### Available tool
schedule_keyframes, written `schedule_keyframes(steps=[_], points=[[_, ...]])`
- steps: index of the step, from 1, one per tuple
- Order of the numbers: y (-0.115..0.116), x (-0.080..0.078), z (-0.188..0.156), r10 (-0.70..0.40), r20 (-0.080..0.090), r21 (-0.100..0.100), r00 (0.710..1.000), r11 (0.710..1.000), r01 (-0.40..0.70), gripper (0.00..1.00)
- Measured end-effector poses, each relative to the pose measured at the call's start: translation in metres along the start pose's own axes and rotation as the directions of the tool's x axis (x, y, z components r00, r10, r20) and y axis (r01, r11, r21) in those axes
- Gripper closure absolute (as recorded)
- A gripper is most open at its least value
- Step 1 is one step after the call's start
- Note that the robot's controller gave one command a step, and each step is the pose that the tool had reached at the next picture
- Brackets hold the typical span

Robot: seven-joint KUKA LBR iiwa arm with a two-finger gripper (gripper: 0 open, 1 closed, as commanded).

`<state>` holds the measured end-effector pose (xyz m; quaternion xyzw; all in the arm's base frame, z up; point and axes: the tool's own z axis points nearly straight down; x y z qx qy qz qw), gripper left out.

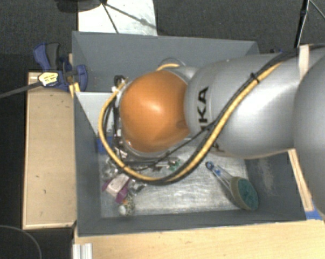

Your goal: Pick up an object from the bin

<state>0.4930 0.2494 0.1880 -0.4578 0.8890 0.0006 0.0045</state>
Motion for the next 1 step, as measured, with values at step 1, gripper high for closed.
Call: schedule_keyframes(steps=[1], points=[[-0.0062, -0.0064, -0.0376, 0.013, -0.002, 0.0, 1.0, 1.0, -0.013, 1.0]])
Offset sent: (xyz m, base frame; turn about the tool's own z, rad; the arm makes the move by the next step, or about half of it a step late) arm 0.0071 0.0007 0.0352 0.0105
